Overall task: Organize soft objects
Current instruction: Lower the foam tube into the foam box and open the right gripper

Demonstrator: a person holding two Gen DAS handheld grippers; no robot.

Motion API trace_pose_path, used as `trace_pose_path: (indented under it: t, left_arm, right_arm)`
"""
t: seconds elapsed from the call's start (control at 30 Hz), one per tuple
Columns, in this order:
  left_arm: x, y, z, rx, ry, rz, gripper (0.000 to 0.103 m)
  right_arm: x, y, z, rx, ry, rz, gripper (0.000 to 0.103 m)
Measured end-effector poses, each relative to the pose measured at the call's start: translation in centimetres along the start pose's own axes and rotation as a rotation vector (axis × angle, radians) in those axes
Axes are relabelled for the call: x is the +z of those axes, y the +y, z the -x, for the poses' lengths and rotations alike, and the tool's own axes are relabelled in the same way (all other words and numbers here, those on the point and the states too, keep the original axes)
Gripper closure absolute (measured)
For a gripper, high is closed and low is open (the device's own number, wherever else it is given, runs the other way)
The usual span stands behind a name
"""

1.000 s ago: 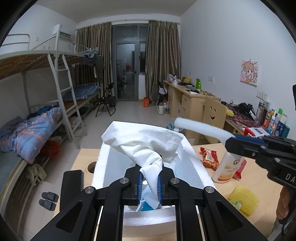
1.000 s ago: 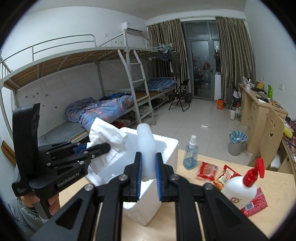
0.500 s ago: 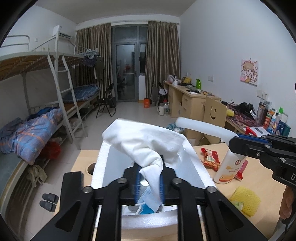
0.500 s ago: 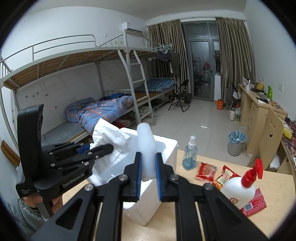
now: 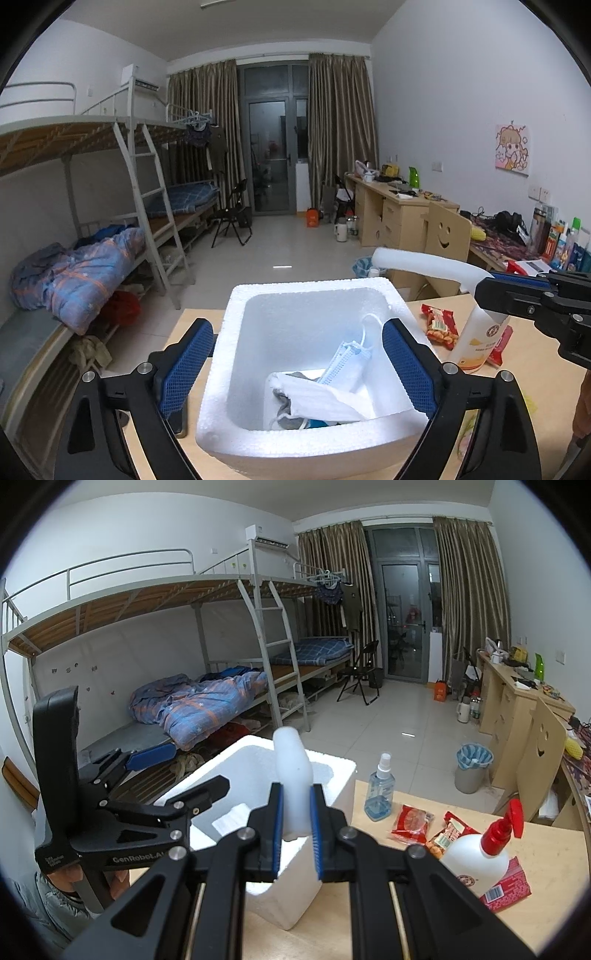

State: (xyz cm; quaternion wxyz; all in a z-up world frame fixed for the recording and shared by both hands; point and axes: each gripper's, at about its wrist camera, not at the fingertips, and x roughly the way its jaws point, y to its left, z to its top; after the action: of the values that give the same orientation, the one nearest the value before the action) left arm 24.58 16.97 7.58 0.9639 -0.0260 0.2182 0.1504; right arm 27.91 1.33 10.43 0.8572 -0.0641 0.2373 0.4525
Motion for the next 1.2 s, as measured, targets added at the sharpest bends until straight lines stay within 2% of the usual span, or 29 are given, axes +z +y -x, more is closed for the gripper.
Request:
trace_pose_path:
  t: [0.4, 0.9, 1.2]
  left_arm:
    - [-0.1, 0.2, 1.0, 0.024, -0.013, 0.011, 0.01]
    - [-0.8, 3.8, 4.1, 0.118, -0.043, 0.042, 0.007]
    - [-1.1, 5.7, 5.3, 0.165, -0.06, 0.069, 0.005]
  right_arm:
    - [-0.1, 0.6, -0.9, 0.028, 0.016, 0.008, 0.086]
    - [-0.5, 3.6, -3.6, 0.105, 0.068, 0.028, 0.086]
    - [-0.5, 4.4, -4.2, 0.113, 0.078, 0.031, 0.086]
